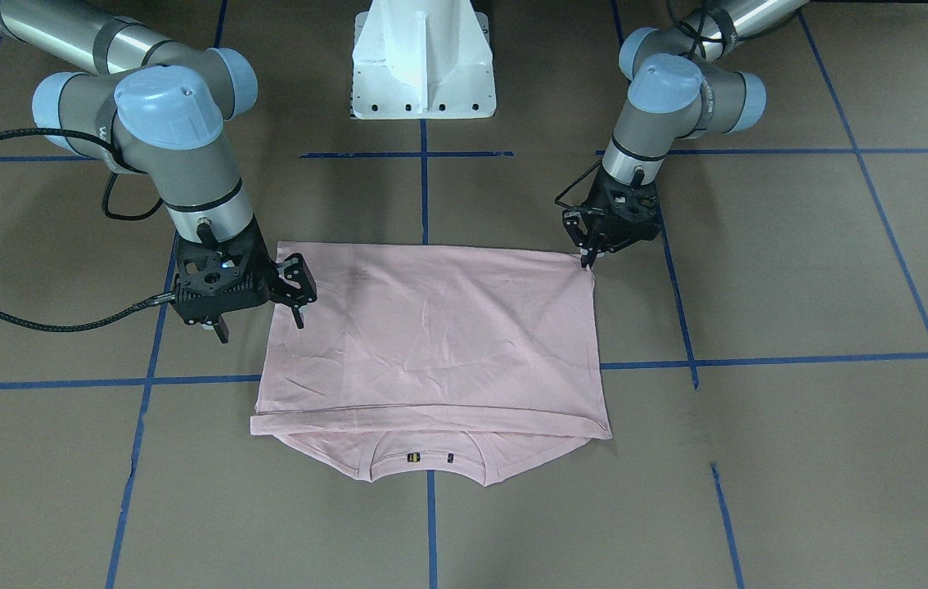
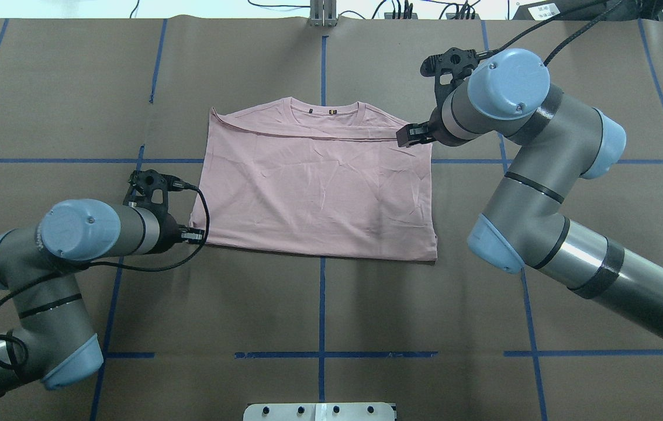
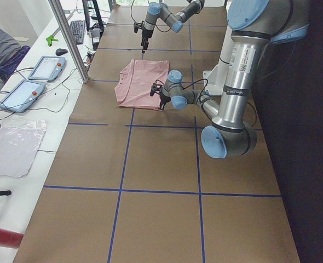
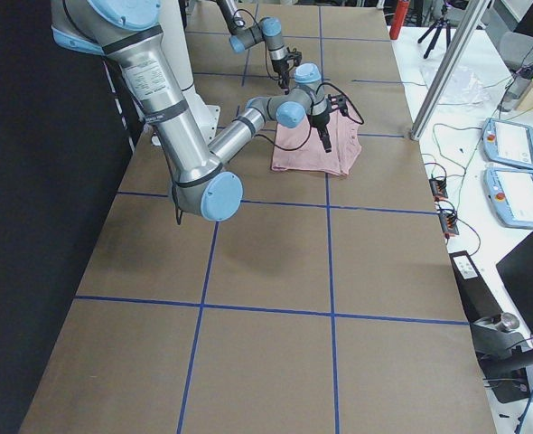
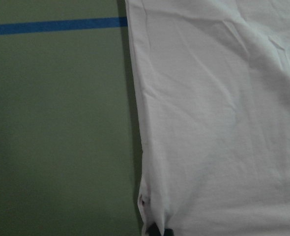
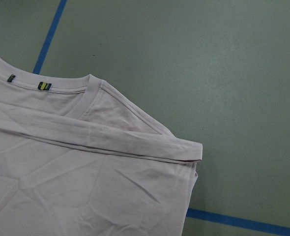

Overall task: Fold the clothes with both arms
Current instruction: 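Drag the folded shirt with the left gripper away from the robot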

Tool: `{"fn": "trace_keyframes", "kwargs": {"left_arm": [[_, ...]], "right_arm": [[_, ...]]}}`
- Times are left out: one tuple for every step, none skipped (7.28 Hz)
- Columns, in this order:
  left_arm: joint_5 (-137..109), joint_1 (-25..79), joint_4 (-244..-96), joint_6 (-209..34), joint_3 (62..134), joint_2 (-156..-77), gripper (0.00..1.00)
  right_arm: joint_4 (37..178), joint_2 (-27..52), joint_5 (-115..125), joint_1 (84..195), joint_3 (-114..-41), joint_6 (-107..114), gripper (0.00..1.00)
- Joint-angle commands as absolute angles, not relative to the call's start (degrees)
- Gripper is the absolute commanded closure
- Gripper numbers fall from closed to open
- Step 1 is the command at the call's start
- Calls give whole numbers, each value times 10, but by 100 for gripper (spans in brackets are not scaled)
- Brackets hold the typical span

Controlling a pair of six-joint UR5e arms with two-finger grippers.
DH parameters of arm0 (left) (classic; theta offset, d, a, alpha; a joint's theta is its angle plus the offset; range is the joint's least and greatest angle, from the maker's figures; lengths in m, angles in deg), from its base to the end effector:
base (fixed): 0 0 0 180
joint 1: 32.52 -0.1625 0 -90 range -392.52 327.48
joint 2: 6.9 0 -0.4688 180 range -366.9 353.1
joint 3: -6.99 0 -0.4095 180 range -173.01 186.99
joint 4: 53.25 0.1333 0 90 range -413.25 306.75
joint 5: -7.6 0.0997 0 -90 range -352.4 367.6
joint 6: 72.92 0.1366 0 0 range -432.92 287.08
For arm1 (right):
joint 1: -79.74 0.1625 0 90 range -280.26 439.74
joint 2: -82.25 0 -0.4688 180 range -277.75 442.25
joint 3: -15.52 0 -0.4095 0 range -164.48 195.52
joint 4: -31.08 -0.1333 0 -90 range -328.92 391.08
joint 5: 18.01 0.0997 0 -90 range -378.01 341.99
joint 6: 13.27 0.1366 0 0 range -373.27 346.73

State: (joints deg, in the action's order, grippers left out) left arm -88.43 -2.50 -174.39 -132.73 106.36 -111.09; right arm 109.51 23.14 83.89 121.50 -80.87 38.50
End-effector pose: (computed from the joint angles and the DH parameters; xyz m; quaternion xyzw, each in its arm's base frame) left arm 0.5109 -0.4326 0.4504 0.1897 0.4203 0.0255 0.8870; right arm -0.4766 -0.5665 0.3296 0.1920 -0.3757 -0.0150 0.9065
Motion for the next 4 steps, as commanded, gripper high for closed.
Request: {"fn": "trace_keyframes", "kwargs": {"left_arm": [[-885,73,-1744,-1201,1014,-1119,100],[-885,123,-1744,-1160,950,-1176,100],[-885,157,-1751,-1143,861,-1242,100],[-884,183,-1761,-1138,762,-1322,100]], "right_arm": [[1094,231,839,1215,-809,388,0],[1094,231,839,1215,-809,391,0],[1094,230,833,1214,-809,392,0],[1094,230,831,1214,-809,393,0]]}}
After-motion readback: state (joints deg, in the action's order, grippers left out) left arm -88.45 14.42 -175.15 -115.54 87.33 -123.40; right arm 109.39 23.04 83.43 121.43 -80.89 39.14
